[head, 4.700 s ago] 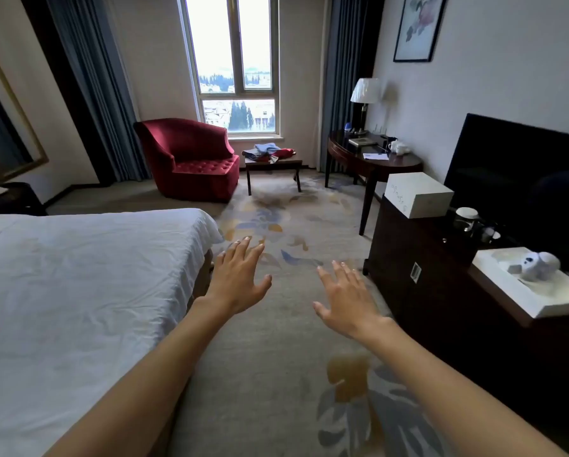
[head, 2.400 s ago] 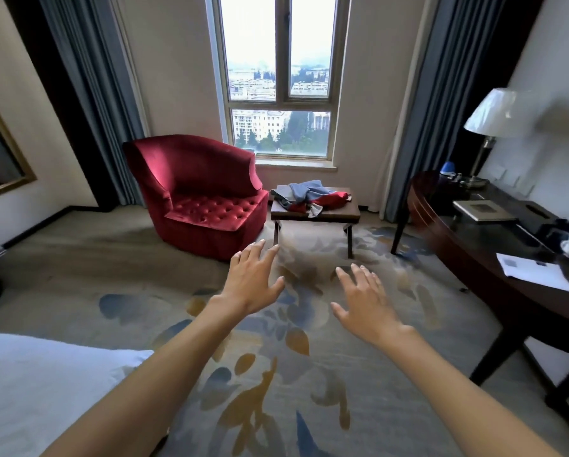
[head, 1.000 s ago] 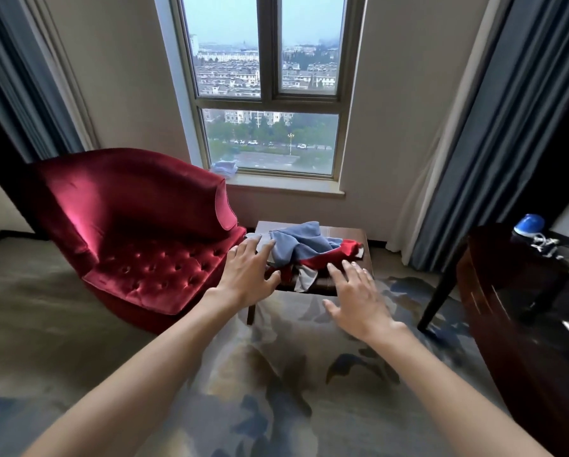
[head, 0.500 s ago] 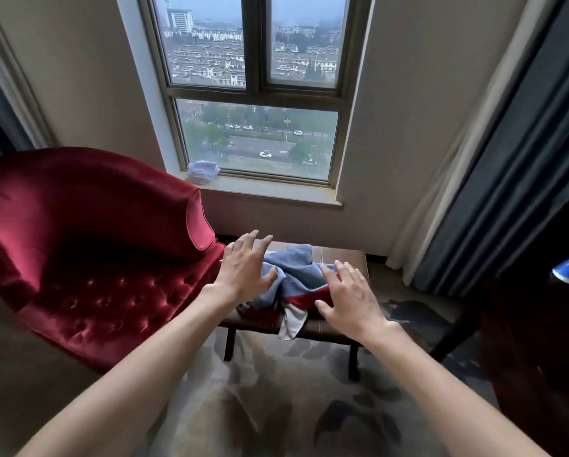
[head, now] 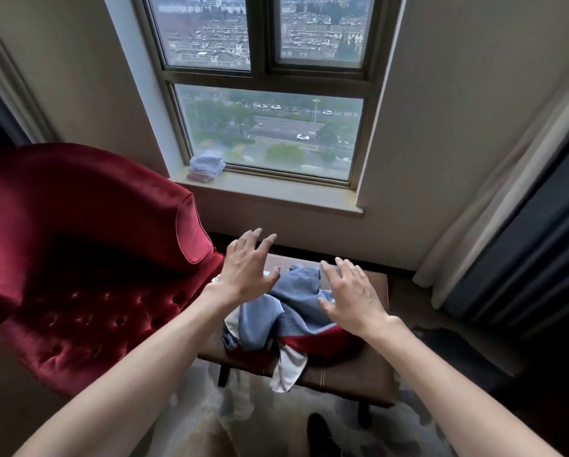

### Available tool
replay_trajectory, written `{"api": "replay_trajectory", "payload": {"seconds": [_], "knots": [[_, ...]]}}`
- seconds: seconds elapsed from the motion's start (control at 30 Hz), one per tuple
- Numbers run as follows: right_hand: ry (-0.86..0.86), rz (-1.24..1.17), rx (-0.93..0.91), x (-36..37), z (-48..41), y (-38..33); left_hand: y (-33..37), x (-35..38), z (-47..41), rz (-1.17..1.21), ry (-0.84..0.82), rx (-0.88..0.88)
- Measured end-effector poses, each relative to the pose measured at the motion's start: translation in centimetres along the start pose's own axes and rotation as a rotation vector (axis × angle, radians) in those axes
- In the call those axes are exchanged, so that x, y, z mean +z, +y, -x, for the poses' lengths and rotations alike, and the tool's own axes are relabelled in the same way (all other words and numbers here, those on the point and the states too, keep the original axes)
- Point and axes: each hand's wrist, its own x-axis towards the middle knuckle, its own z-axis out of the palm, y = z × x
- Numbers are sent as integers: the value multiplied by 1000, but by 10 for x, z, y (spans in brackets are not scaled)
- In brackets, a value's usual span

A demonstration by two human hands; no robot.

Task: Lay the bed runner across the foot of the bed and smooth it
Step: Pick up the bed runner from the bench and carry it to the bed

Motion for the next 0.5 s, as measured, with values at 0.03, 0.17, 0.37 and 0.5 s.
{"api": "replay_trajectory", "payload": {"seconds": [0.03, 0.17, 0.37, 0.5], "knots": [[-9, -10, -9, 2, -17, 9, -1, 4, -15, -9, -5, -15], [-65, -29, -56, 14, -79, 39, -4, 20, -66, -34, -33, -83], [-138, -59, -132, 40, -142, 61, -20, 57, -97, -43, -98, -192], [-232, -131, -161, 65, -167, 64, -40, 85, -100, -45, -144, -250]]}}
